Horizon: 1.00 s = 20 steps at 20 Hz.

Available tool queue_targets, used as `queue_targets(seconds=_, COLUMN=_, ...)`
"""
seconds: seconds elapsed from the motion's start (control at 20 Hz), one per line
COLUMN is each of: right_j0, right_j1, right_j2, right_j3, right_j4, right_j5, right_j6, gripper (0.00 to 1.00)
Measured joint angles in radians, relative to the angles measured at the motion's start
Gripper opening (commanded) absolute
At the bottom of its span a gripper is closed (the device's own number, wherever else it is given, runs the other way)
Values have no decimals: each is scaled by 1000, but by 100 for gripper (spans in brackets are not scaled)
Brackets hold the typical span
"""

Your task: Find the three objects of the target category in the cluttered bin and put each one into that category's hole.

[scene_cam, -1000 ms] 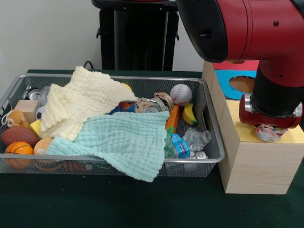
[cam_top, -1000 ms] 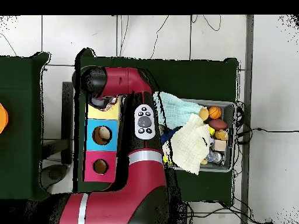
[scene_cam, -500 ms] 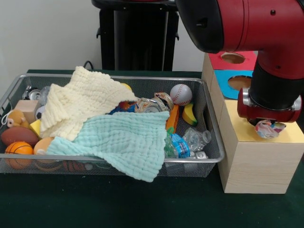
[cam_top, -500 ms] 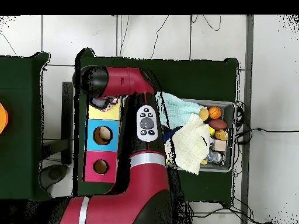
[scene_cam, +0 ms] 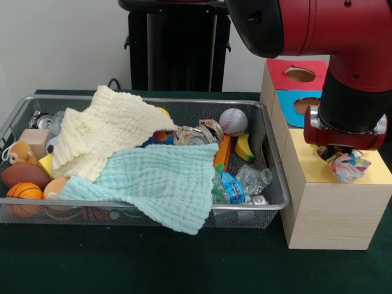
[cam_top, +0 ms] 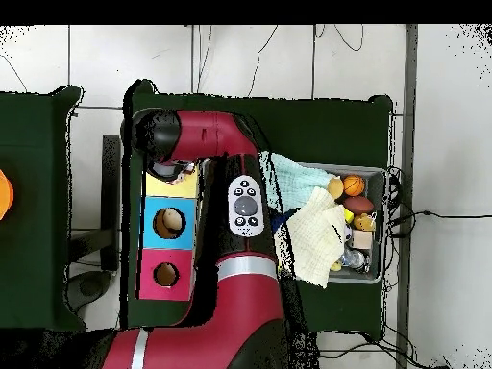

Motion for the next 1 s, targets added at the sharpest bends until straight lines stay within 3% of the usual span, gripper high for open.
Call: queue_targets(seconds=1.0, right_j0=-3, right_j1=-14, right_j2=1, right_j3=14, right_j4=2, right_j5=0, right_j6=0, gripper=0)
